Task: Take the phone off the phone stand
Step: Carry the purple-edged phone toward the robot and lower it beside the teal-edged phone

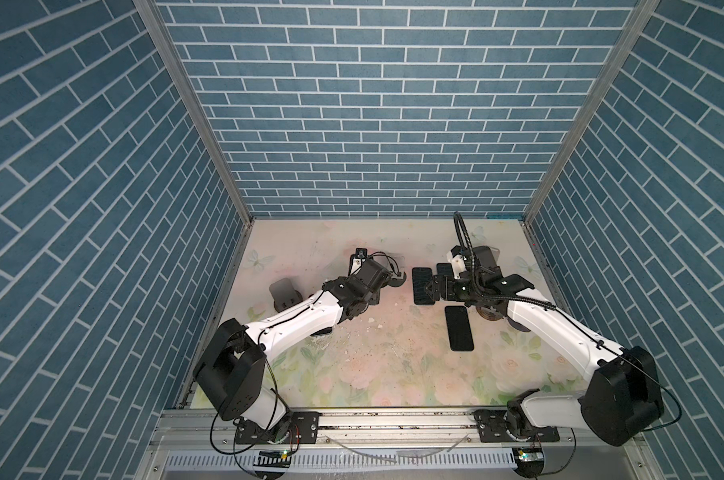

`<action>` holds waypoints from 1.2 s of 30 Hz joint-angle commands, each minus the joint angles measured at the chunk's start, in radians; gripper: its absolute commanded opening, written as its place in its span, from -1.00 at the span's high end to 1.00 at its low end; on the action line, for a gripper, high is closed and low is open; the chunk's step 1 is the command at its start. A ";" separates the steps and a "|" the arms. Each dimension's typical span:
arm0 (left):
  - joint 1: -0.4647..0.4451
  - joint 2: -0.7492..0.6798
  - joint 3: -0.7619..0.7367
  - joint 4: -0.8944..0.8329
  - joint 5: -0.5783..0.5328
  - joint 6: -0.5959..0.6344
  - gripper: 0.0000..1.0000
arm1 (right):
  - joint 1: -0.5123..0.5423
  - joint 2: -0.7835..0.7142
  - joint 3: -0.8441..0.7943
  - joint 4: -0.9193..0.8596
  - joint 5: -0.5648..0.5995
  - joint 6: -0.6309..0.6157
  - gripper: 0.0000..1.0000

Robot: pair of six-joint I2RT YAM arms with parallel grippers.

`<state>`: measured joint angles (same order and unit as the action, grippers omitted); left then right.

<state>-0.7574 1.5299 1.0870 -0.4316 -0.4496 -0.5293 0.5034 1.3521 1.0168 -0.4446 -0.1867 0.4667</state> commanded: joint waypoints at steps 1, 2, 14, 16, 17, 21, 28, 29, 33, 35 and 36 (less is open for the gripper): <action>0.006 -0.025 -0.026 -0.045 0.000 -0.046 -0.28 | 0.019 0.022 0.073 -0.028 0.053 0.015 -0.98; 0.010 -0.022 -0.035 -0.051 0.009 -0.055 -0.28 | 0.024 0.028 0.079 -0.027 0.058 0.019 -0.98; 0.126 0.006 -0.163 0.014 0.220 -0.149 -0.27 | 0.084 0.078 0.126 -0.051 0.093 0.044 -0.98; 0.133 0.026 -0.164 0.013 0.232 -0.149 -0.27 | 0.094 0.085 0.133 -0.059 0.093 0.044 -0.98; 0.136 0.036 -0.160 0.009 0.235 -0.149 -0.27 | 0.098 0.086 0.135 -0.061 0.118 0.044 -0.98; 0.141 0.088 -0.142 0.005 0.255 -0.149 -0.27 | 0.110 0.089 0.136 -0.064 0.132 0.044 -0.98; 0.147 0.163 -0.118 -0.004 0.272 -0.164 -0.27 | 0.124 0.083 0.129 -0.060 0.153 0.043 -0.98; 0.148 0.170 -0.116 -0.002 0.276 -0.164 -0.27 | 0.123 0.081 0.125 -0.058 0.157 0.043 -0.98; 0.152 0.198 -0.110 -0.004 0.289 -0.166 -0.28 | 0.126 0.082 0.120 -0.059 0.162 0.039 -0.98; 0.154 0.208 -0.107 -0.007 0.293 -0.166 -0.28 | 0.126 0.083 0.118 -0.057 0.164 0.039 -0.98; 0.154 0.213 -0.105 -0.010 0.296 -0.166 -0.28 | 0.125 0.085 0.116 -0.057 0.164 0.039 -0.98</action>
<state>-0.6106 1.7206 0.9604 -0.4324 -0.1619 -0.6884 0.6220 1.4361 1.0931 -0.4877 -0.0448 0.4934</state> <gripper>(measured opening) 0.759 0.989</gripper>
